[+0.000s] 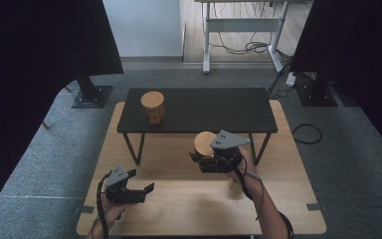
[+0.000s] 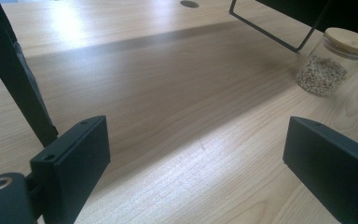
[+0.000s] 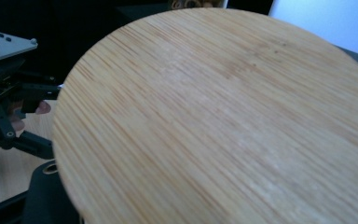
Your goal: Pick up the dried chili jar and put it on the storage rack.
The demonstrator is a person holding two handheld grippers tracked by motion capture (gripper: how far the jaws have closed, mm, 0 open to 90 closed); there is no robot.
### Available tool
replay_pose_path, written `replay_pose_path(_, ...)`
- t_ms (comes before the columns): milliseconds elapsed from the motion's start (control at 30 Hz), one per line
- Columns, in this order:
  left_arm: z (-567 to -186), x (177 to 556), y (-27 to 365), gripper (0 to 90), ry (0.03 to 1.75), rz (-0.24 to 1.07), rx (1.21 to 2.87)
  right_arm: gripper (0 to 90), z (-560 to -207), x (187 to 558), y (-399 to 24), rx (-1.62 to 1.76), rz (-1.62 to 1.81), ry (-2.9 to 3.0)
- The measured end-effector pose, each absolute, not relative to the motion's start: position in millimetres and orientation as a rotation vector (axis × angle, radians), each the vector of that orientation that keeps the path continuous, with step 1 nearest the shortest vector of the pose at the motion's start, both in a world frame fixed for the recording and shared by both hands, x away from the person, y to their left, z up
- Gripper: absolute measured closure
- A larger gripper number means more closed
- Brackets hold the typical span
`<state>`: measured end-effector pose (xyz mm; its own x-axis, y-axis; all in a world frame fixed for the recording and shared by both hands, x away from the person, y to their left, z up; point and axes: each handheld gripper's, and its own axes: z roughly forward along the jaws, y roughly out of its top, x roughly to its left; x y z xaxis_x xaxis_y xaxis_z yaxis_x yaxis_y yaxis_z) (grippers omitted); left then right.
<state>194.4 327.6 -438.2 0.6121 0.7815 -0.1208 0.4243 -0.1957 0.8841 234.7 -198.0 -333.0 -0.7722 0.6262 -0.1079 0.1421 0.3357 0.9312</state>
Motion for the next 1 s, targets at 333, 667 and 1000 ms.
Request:
replay_pose_path(333, -438.0, 194.5, 328.3, 6.6, 0.974, 0.441, 1.823, 25.0, -323.9, 238.9, -194.5, 0.646, 1.426, 2.16)
replay_pose_path(667, -438.0, 194.2, 329.1, 6.6, 0.975, 0.444, 1.819, 25.0, -317.7, 245.1, -192.7, 0.644, 1.421, 2.163)
replay_pose_path(1000, -437.8, 194.6, 329.8, 6.6, 0.979, 0.445, 1.819, 25.0, -308.8, 251.0, -190.7, 0.641, 1.41, 2.158)
